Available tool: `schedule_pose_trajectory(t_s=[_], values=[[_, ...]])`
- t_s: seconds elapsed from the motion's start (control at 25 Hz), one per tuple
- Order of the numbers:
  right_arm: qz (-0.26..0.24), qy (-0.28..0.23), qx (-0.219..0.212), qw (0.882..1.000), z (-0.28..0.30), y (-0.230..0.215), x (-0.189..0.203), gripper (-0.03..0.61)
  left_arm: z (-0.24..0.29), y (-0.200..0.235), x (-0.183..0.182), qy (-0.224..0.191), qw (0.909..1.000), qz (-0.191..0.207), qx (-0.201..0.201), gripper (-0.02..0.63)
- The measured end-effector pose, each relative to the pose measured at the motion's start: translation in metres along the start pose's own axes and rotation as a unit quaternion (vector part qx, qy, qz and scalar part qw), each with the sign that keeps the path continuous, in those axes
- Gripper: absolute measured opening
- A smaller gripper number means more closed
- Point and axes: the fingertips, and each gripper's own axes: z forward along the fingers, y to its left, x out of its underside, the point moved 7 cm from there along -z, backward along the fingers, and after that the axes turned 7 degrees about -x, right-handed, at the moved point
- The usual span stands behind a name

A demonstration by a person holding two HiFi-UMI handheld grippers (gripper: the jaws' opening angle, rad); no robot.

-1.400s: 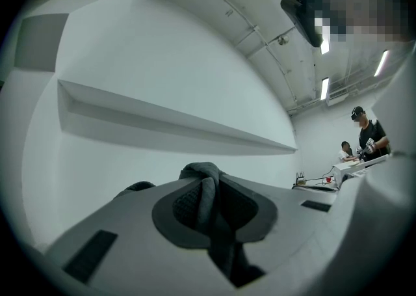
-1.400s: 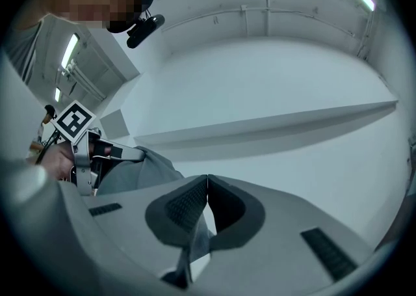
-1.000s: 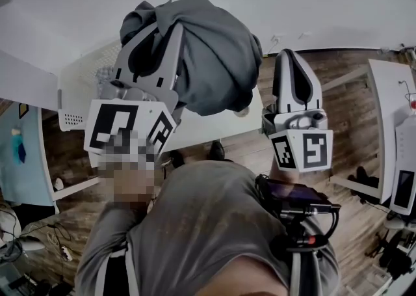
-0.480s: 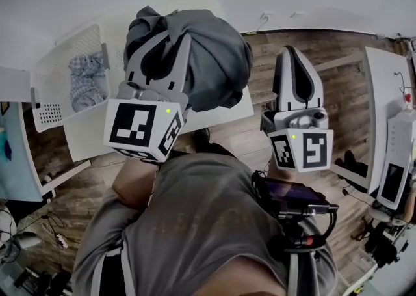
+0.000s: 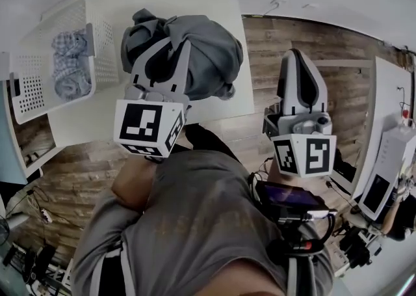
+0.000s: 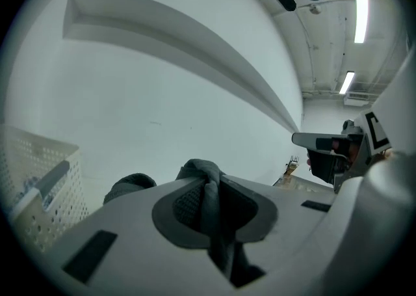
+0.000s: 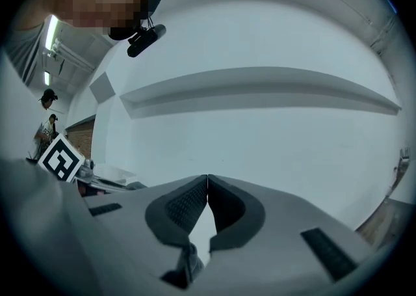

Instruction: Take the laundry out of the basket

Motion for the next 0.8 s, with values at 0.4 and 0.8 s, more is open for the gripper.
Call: schedule_pose_trajectory(t_s=[0.4,0.8], values=[[0.007,0.034,-0.022,0.999,0.009,-0.003,0.023,0.008,0.007,0.017,0.044,0.032,0.9978,-0.033,-0.048,0.048],[0.009,0.022,-0.057,0.998,0.013,0.012,0.018,0.008,-0.016,0.022,0.064,0.055,0.9924,-0.038,-0.103,0.132]])
